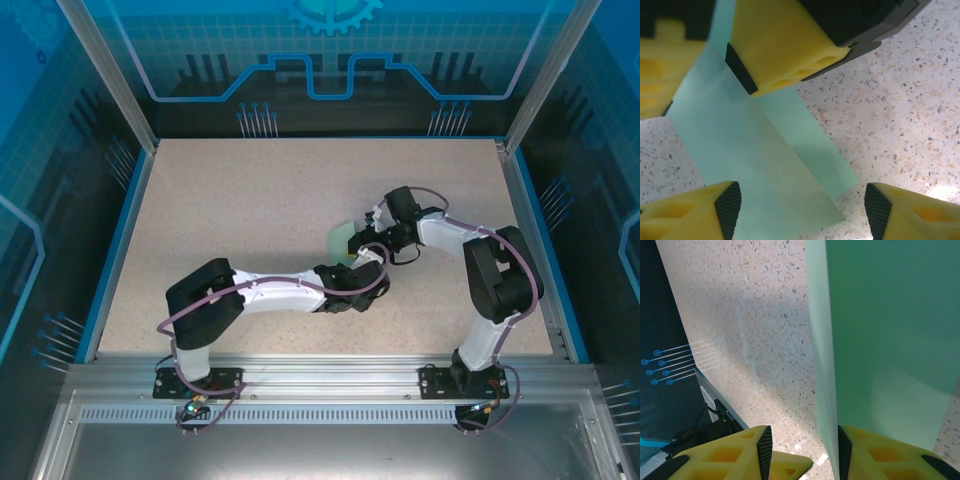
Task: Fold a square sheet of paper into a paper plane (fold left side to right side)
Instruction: Fold the triangle a second time at the center of the table.
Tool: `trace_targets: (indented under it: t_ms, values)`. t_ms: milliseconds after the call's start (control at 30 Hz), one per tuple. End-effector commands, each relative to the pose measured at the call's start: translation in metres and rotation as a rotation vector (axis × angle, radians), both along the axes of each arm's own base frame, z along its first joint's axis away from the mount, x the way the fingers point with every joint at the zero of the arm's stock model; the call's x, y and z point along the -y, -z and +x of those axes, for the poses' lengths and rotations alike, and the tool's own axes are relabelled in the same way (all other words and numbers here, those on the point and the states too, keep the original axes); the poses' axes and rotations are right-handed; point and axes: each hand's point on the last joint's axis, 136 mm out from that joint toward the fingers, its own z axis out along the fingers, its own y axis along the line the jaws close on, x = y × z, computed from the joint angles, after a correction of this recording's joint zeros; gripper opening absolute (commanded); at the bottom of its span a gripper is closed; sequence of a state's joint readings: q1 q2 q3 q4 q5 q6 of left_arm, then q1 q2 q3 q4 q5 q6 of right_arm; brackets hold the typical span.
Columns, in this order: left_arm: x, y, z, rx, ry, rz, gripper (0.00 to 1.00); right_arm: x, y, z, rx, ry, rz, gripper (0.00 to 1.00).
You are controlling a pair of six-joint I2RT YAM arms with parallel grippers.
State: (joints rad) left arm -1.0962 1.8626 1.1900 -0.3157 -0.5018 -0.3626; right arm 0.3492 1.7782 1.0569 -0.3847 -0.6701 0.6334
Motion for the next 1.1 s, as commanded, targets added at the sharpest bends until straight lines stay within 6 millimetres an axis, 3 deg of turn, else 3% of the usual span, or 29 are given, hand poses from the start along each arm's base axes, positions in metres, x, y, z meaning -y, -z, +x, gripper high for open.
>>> trace_targets:
  t_ms: [0, 333, 567, 733, 900, 1067]
  values:
    - [-0.002, -0.001, 0.001, 0.017, 0.001, 0.048, 0.63, -0.008, -0.006, -0.002, -0.019, -0.015, 0.007, 0.4]
    - [-0.001, -0.007, -0.002, 0.022, 0.019, 0.009, 0.27, -0.003, -0.003, -0.001, -0.016, -0.019, -0.035, 0.41]
    - [0.001, -0.009, -0.004, 0.006, 0.029, -0.024, 0.12, -0.003, -0.003, 0.0, -0.011, -0.027, -0.047, 0.41]
    - [0.0, -0.008, -0.005, -0.012, 0.026, -0.043, 0.05, -0.002, -0.01, 0.003, 0.015, -0.033, -0.047, 0.42]
    - [-0.002, -0.008, -0.005, -0.033, 0.022, -0.057, 0.03, 0.011, -0.03, 0.017, 0.079, 0.006, -0.038, 0.47]
    - [-0.003, -0.007, -0.006, -0.065, 0.019, -0.1, 0.03, 0.031, -0.06, 0.03, 0.152, 0.055, 0.005, 0.61]
